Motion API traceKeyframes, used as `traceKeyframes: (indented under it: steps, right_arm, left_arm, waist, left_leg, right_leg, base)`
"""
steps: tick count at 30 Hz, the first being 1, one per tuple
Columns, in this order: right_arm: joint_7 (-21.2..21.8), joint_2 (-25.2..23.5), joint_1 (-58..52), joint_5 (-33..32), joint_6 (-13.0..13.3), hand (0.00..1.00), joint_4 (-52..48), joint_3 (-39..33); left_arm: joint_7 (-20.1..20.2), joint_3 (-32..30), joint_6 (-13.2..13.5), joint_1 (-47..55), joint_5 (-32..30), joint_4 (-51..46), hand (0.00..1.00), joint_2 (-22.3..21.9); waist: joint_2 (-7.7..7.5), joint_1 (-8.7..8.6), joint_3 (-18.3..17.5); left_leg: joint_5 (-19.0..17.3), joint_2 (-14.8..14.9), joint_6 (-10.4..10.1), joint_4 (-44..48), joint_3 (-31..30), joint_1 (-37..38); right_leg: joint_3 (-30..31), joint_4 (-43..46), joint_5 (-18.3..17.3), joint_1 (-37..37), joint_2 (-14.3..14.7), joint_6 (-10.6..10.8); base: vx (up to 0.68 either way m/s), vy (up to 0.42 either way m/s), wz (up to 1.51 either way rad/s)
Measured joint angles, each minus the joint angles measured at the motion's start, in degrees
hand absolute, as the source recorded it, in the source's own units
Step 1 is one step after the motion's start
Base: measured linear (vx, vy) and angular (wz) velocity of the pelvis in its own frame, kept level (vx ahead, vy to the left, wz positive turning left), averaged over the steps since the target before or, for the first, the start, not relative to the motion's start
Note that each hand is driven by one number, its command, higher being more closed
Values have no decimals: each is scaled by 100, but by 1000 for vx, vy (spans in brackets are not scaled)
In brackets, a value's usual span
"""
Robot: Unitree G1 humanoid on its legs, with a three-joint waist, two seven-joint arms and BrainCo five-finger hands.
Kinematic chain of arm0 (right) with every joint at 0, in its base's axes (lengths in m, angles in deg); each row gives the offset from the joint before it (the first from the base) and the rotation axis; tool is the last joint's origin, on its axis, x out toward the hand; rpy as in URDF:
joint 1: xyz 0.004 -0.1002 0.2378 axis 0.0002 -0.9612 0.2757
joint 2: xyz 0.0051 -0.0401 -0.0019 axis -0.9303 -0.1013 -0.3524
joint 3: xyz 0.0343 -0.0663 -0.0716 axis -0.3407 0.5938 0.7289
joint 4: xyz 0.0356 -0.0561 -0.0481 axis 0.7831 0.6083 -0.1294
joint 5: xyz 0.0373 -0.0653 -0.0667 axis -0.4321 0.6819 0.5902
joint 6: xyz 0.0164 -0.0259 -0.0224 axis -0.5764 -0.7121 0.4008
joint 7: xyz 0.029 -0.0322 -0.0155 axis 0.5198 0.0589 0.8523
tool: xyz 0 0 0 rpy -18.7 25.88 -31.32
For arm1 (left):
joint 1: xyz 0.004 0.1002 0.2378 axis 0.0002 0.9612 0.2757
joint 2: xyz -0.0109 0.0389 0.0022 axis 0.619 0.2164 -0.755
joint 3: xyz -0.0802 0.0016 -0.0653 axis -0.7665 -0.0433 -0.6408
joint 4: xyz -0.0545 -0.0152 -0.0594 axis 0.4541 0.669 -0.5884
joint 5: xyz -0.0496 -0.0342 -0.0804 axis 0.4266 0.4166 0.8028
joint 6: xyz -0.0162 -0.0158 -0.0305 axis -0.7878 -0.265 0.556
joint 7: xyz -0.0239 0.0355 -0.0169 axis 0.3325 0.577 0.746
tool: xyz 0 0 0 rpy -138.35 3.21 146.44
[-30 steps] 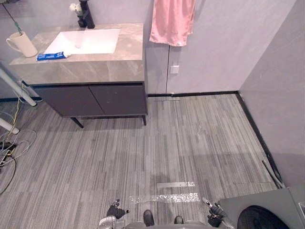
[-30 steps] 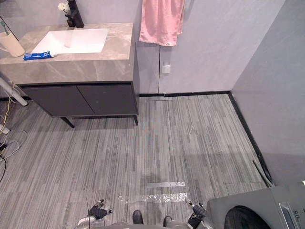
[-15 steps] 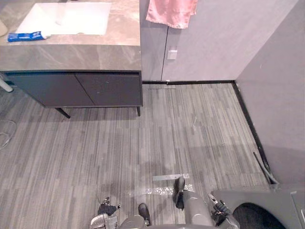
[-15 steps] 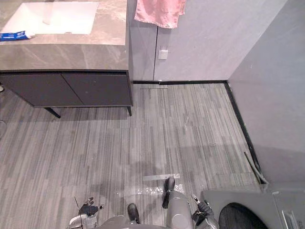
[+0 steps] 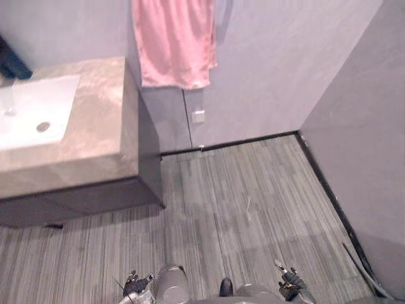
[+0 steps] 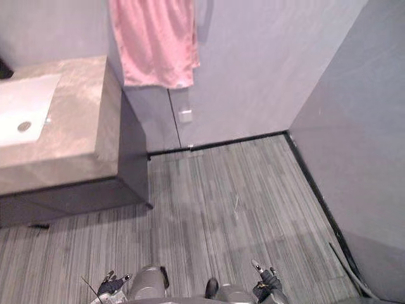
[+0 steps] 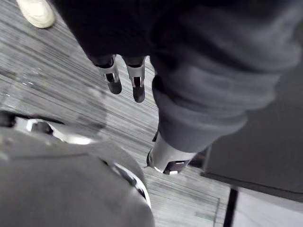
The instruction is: Organize washtable
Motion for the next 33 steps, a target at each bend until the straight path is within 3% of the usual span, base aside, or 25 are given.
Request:
traceKeyframes:
  steps: [1,2,3,4,5,6,7,8,9,10,11,12,13,15,17,19,21,22,23,25,26,28,31,33]
  right_arm:
    - [4,9,50,9,6,0,3,-22]
    - [11,67,53,19,9,0,10,-76]
    - [10,87,36,20,11,0,18,-152]
    - [12,166,-58,65,8,0,33,-197]
    - [16,96,-141,126,-23,0,99,-198]
    - [24,56,-178,146,-32,0,135,-222]
    - [40,4,-230,165,-36,0,244,-261]
    - [43,-52,-267,164,-46,0,348,-403]
    - [41,-78,-276,162,-46,0,404,-472]
    - [42,-97,-313,164,-50,0,526,-521]
    - [103,-118,-325,163,-57,0,553,-572]
    - [122,-114,-319,182,-52,0,518,-578]
    - [136,-120,-316,239,-43,0,484,-569]
    - [141,-126,-318,272,-26,0,443,-593]
    - [137,-125,-323,271,-18,0,433,-628]
    - [125,-142,-430,265,-19,0,259,-630]
    - [119,-139,-617,275,-21,0,204,-567]
    - [120,-143,-679,273,-31,0,219,-561]
    - [118,-170,-810,263,-44,0,237,-519]
    - [119,22,-891,277,-37,0,219,-388]
    - [117,88,-885,288,-36,0,212,-353]
    - [107,84,-836,271,-36,0,184,-348]
    - [78,81,-773,186,4,0,-30,-353]
    - [57,196,-625,133,92,0,-50,-368]
  left_arm:
    - [16,33,11,-2,-2,0,0,-18]
    - [18,58,5,12,-4,9,0,-31]
    - [17,69,-1,51,-4,17,0,-62]
    - [18,132,-3,144,-1,55,0,-107]
    - [20,92,-12,242,11,93,0,-89]
    - [28,46,-14,253,5,133,0,-47]
    - [46,51,-11,251,-2,254,0,65]
    - [75,50,-4,242,0,278,0,130]
    - [84,51,-17,240,2,296,0,136]
    - [85,65,-25,247,6,307,0,165]
    - [91,167,-32,242,-14,299,0,189]
    - [91,240,-30,247,-15,290,0,210]
    - [94,285,-26,204,-14,280,0,225]
    - [99,287,-6,-26,-10,262,0,225]
    - [102,284,-1,-133,-9,249,0,194]
    - [94,254,-4,-325,-10,238,0,44]
    - [89,153,-2,-408,-11,181,0,-147]
    - [90,134,10,-400,-18,136,0,-198]
    - [93,-1,12,-395,-15,81,0,-261]
    - [91,-42,25,-324,-9,27,0,-483]
    - [99,7,14,-344,-1,47,0,-568]
    - [64,-39,34,-361,145,-27,0,-574]
    - [-66,40,118,-396,605,-119,0,-567]
    - [-171,92,167,-331,843,-335,0,-559]
  waist:
    - [-24,70,-17]
    - [76,135,-70]
    - [156,166,-114]
    - [238,297,-192]
    - [102,343,-346]
    - [14,319,-424]
    - [-92,223,-533]
    - [-211,252,-530]
    - [-271,238,-505]
    - [-301,209,-493]
    - [-264,123,-477]
    - [-251,112,-469]
    - [-147,74,-429]
    - [-140,1,-444]
    - [-133,-69,-441]
    - [-101,-68,-444]
    - [-86,-71,-461]
    - [-111,-70,-476]
    - [-76,-82,-527]
    - [114,-92,-618]
    - [217,-122,-666]
    - [226,-193,-672]
    - [123,-182,-664]
    - [164,-139,-696]
  left_leg:
    - [65,-314,-68,-1226,-85,-249]
    - [338,-543,-285,-2637,-346,-353]
    - [472,-580,-345,-3172,-500,-376]
    - [751,-600,-235,-3372,-745,-495]
    - [1319,-798,136,-3069,-854,-485]
    - [1426,-909,293,-3032,-898,-464]
    - [1354,-939,459,-3081,-801,-337]
    - [1265,-1019,539,-3194,-593,-17]
    - [1187,-1096,583,-3274,-548,205]
    - [1013,-1197,690,-3366,-466,639]
    - [887,-1266,766,-3471,-464,1104]
    - [874,-1298,786,-3607,-467,1358]
    - [865,-1308,798,-3969,-472,1854]
    - [858,-1274,786,-4437,-620,2383]
    - [800,-1245,725,-4521,-747,2510]
    - [592,-1145,598,-4485,-952,2562]
    - [248,-1040,389,-4278,-1271,2528]
    - [109,-1045,335,-4193,-1365,2533]
    - [-90,-992,229,-4056,-1577,2583]
    - [-87,-762,95,-3948,-1608,2642]
    - [-10,-656,-26,-3758,-1541,2539]
    - [124,-433,-261,-3351,-1342,2333]
    - [113,-113,-281,-3217,51,2245]
    - [471,-202,-203,-3693,461,2206]
  right_leg:
    - [161,-83,-142,160,-123,224]
    - [340,-251,-229,348,-155,354]
    - [429,-374,-265,443,-133,405]
    - [615,-444,-540,665,-160,540]
    - [718,-238,-889,727,-360,662]
    - [774,18,-962,644,-466,740]
    - [880,884,-965,238,-608,752]
    - [925,2135,-842,-288,-698,966]
    - [900,2759,-661,-502,-784,1258]
    - [869,3871,-335,-843,-948,1829]
    - [644,4680,-351,-1090,-1096,1816]
    - [487,4928,-398,-1204,-1181,1742]
    - [193,5111,-591,-1415,-1236,1431]
    - [-251,4480,-940,-1817,-1223,1238]
    - [-251,3795,-995,-2008,-1157,1209]
    - [167,2343,-870,-2246,-951,1208]
    - [995,1150,-303,-2318,-718,1184]
    - [1097,1108,-145,-2324,-744,1219]
    - [933,1392,229,-2302,-787,1228]
    - [483,1767,-168,-2246,-700,1029]
    - [204,1823,-303,-2121,-714,940]
    - [-324,1669,-375,-1741,-796,824]
    - [-969,1175,-373,-995,-955,786]
    - [-1154,1067,-374,-862,-1018,788]
  base:
    - [619,125,-116]
    - [631,167,-108]
    - [551,256,-130]
    - [574,310,-140]
    - [596,321,-127]
    - [625,297,-79]
    - [656,302,-45]
    - [643,294,-42]
    - [722,328,-38]
    - [651,284,-13]
    - [618,269,-7]
    - [447,179,-1]
    - [333,111,1]
    - [317,57,27]
    - [266,-34,43]
    - [325,-126,47]
    - [277,-205,69]
    - [387,-358,98]
    - [356,-350,81]
    - [411,-301,99]
    - [394,-252,106]
    - [336,-264,133]
    - [242,-209,118]
    - [105,-32,68]
